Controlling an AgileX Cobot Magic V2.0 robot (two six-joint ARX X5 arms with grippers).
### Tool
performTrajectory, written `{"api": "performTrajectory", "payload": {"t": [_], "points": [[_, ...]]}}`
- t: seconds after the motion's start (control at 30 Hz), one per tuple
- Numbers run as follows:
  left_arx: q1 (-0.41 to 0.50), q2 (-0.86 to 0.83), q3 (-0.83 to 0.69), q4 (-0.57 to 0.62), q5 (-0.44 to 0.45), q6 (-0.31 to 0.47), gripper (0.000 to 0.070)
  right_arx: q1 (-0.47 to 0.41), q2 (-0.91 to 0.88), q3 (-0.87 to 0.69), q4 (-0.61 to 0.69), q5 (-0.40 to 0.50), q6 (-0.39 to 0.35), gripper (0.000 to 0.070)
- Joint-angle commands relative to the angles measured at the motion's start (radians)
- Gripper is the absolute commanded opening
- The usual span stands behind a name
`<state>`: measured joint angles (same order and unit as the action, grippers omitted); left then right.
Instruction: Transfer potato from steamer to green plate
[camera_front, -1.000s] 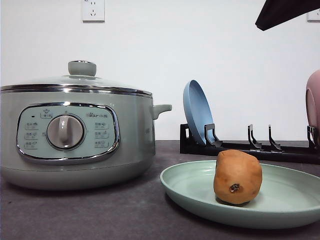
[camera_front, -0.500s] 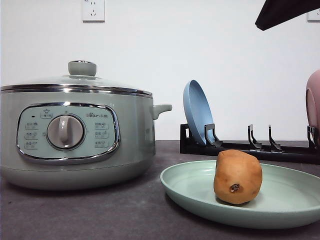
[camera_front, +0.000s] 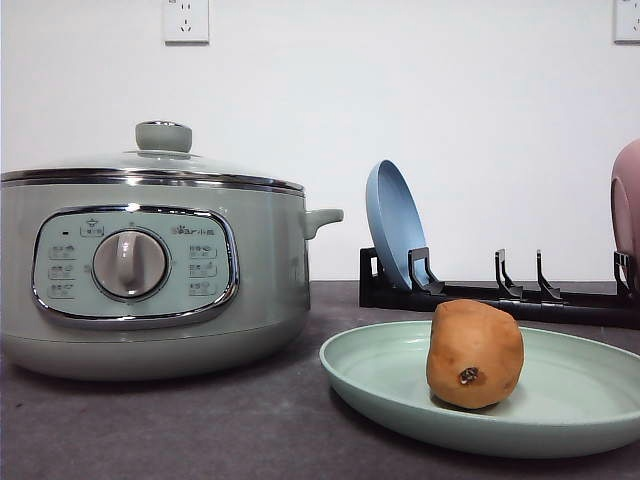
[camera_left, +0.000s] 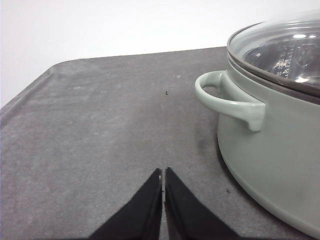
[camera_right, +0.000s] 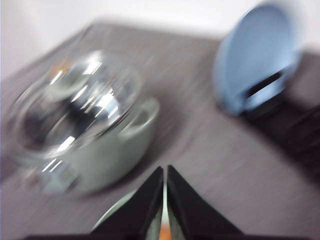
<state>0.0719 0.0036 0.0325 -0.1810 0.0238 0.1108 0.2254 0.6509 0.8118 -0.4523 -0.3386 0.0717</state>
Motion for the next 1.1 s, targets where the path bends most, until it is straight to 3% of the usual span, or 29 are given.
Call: {"api": "performTrajectory", "payload": {"t": [0.0,0.13,0.27,0.57,1.07], "points": [[0.003,0.0,-0.021,-0.007,-0.002,0.001,0.0,-0.067,-0.039,-0.034,0.05,0.006,-0.035,0.0],[0.003,0.0,-0.021,-0.007,-0.002,0.001,0.0,-0.195,-0.159,-0.159,0.194,0.006,-0.058,0.0],[0.003,0.0,-0.021,-0.007,-0.002,0.001,0.0,-0.257,-0.272,-0.308,0.339,0.017,-0.062,0.0],[0.003,0.0,-0.021,-0.007,-0.002,0.001,0.0,-0.265,-0.496,-0.597,0.485,0.145,-0.061,0.0],[0.003,0.0,-0.021,-0.007,-0.002,0.001,0.0,-0.26,-0.637,-0.799,0.506,0.161,-0.057,0.0]]}}
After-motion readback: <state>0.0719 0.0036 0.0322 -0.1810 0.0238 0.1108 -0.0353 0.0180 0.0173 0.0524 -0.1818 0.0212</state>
